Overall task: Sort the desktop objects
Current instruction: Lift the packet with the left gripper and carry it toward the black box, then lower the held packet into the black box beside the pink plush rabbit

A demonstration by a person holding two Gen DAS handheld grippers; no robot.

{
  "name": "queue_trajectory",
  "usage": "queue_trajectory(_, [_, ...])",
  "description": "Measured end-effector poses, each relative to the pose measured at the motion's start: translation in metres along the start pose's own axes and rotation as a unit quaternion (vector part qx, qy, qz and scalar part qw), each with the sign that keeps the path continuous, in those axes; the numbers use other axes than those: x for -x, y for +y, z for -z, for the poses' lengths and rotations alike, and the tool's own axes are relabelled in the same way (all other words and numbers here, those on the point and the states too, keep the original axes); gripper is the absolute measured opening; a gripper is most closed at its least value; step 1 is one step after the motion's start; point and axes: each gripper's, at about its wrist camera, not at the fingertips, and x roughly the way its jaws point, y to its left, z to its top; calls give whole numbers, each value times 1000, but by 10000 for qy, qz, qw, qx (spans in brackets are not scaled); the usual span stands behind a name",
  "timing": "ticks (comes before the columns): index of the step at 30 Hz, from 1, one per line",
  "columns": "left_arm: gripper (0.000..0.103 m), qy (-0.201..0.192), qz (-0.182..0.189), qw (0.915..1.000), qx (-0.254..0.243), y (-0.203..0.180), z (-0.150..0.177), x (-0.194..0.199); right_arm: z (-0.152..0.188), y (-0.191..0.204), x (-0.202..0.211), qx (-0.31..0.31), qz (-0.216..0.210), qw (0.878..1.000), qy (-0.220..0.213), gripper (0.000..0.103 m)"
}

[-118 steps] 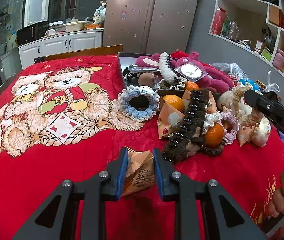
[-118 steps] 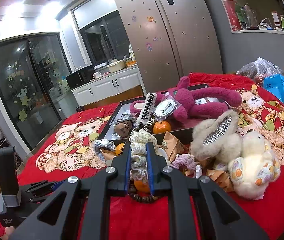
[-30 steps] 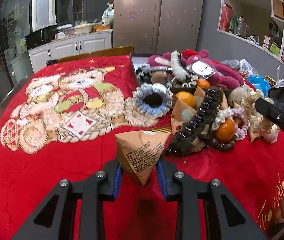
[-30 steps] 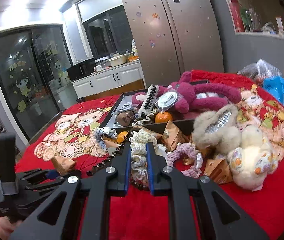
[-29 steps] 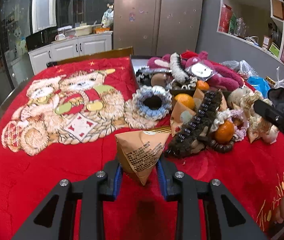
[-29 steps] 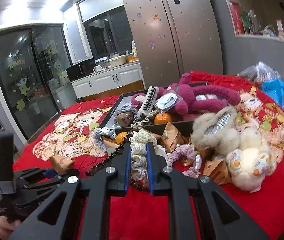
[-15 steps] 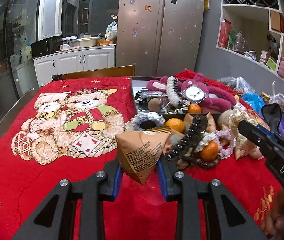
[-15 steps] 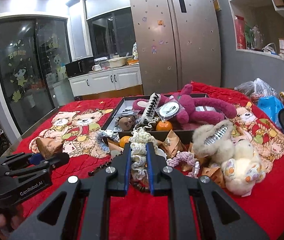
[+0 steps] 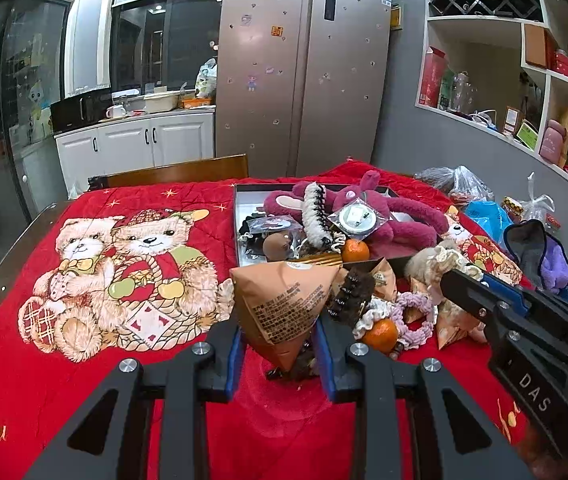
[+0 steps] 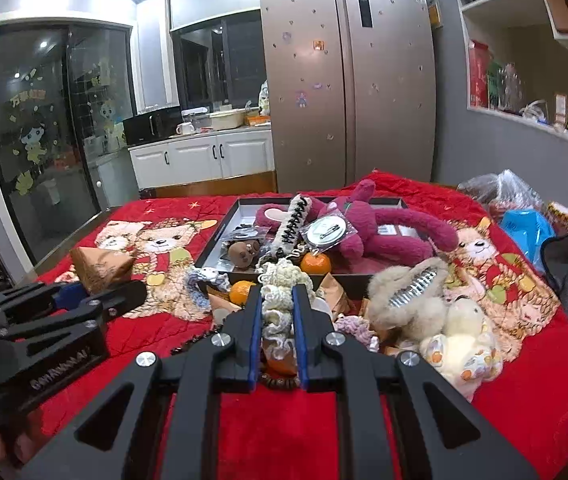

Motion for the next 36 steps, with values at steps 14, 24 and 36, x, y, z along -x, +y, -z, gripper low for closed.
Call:
queue_trajectory(14, [30, 37, -116, 9999, -47, -7, -22, -19, -28, -8, -23, 130, 127, 9998, 9, 15])
queue_trajectory(24, [30, 84, -138, 9999, -7, -8, -41, -43, -50, -26, -50, 58, 112, 9999, 65, 15])
queue_trajectory(36, [31, 173, -59, 9998, 36, -14, -68, -89, -78, -37, -87, 79, 34, 9999, 72, 15])
